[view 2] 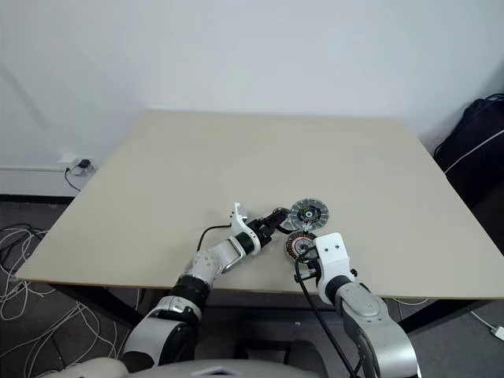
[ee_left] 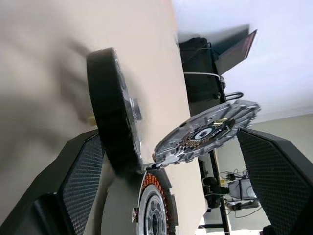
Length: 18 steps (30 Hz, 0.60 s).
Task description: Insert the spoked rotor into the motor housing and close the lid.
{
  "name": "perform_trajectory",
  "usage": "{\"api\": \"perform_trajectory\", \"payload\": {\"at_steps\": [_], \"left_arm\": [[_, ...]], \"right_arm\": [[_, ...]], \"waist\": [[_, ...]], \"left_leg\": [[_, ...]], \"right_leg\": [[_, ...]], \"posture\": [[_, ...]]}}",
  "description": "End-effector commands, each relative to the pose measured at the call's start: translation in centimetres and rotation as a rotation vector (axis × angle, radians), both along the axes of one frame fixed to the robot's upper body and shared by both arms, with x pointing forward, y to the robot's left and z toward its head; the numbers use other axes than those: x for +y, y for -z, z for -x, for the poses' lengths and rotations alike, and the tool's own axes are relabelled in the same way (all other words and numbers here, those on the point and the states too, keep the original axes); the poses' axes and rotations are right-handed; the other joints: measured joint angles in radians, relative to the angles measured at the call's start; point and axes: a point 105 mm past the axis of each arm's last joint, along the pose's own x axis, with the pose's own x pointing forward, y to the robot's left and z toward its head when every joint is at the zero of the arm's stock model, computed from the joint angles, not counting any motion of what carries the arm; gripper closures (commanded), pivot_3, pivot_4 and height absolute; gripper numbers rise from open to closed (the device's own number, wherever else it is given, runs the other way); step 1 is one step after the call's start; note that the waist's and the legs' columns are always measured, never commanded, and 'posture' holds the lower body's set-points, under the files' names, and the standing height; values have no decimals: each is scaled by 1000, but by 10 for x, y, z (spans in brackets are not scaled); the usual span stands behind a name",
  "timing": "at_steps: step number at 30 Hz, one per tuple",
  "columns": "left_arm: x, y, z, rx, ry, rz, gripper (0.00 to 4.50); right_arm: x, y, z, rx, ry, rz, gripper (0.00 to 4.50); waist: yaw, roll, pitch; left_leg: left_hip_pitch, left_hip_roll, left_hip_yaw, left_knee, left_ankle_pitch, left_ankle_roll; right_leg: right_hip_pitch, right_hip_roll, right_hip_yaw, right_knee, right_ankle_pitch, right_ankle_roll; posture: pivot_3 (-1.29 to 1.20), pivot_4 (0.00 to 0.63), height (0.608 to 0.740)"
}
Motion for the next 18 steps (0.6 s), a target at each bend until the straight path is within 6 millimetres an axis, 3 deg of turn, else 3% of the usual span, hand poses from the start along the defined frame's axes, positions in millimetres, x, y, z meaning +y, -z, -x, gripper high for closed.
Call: {"api": "perform_trajectory", "payload": {"at_steps": [1, 2, 5, 15, 18], "left_arm": [[-48, -28, 5, -18, 41, 143, 0], [-49, -28, 5, -17, 42, 141, 0], [-48, -23, 5, -1, 39, 118, 630], [-41, -18, 0, 7, 6, 93, 3965], [-39, -18, -1, 4, -4, 94, 4135]], "right_arm": [[1, -14, -3, -59, -1, -3, 4464], [1, -14, -3, -59, 0, -3, 4464], [0, -14, -3, -60, 7, -1, 4500], [1, -14, -5, -63, 3, -3, 4500], [1, -14, -6, -63, 1, -3, 4500]], "waist": [[1, 0, 0], [1, 0, 0], [0, 0, 0], [0, 0, 0], [0, 0, 0]], "left_leg": [[0, 0, 0, 0, 0, 0], [0, 0, 0, 0, 0, 0], [0, 0, 0, 0, 0, 0], [0, 0, 0, 0, 0, 0], [0, 0, 0, 1, 0, 0]], "right_leg": [[0, 0, 0, 0, 0, 0], [0, 0, 0, 0, 0, 0], [0, 0, 0, 0, 0, 0], [1, 0, 0, 0, 0, 0], [1, 0, 0, 0, 1, 1]], "posture": [[0, 0, 740], [0, 0, 740], [0, 0, 740], [0, 0, 740], [0, 0, 740]]}}
